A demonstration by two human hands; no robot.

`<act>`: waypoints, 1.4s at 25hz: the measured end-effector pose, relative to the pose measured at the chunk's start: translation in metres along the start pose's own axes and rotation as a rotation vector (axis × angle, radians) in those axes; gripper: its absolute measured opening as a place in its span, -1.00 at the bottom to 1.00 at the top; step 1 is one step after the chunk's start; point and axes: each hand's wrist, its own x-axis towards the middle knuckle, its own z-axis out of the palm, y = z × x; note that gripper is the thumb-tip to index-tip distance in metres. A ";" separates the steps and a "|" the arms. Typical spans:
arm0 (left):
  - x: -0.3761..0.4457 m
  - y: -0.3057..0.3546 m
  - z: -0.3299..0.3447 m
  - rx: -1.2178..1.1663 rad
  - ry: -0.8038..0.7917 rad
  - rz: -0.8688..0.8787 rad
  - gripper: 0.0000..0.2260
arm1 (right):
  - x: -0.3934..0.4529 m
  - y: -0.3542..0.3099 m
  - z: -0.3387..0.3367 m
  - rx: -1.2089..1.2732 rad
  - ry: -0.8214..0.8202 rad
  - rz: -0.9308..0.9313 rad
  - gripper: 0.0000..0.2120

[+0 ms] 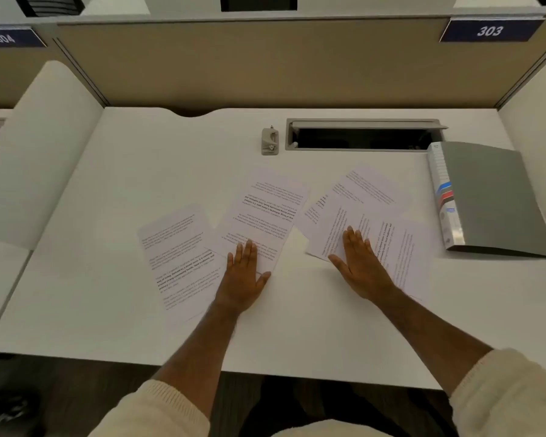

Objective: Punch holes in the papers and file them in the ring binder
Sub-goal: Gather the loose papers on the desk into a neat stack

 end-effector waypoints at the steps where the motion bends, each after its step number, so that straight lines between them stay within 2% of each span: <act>1: 0.000 0.001 0.002 0.003 0.002 -0.001 -0.13 | -0.001 0.002 0.003 0.012 0.005 0.016 -0.07; 6: -0.002 0.000 -0.003 -0.042 0.075 -0.013 -0.20 | -0.002 -0.003 0.005 0.015 -0.008 0.047 -0.08; 10: -0.007 -0.019 -0.016 -0.146 0.190 -0.116 -0.29 | 0.004 -0.020 0.010 0.012 -0.012 0.002 -0.10; 13: -0.015 -0.045 -0.030 -0.216 0.376 -0.259 -0.39 | 0.007 -0.035 0.017 0.011 -0.020 -0.041 -0.11; 15: -0.018 -0.064 -0.041 -0.252 0.452 -0.452 -0.40 | 0.008 -0.046 0.021 0.004 -0.018 -0.063 -0.11; 19: -0.022 -0.105 -0.056 -0.290 0.386 -0.785 -0.39 | 0.015 -0.062 0.027 0.013 -0.020 -0.081 -0.11; 25: -0.029 -0.156 -0.061 -0.379 0.359 -0.989 -0.28 | 0.023 -0.077 0.031 0.011 -0.026 -0.089 -0.11; 28: -0.032 -0.169 -0.060 -0.432 0.365 -1.008 -0.22 | 0.024 -0.086 0.035 0.006 -0.038 -0.093 -0.10; 35: -0.036 -0.182 -0.071 -0.566 0.364 -1.022 -0.34 | 0.026 -0.105 0.041 0.027 -0.060 -0.111 -0.09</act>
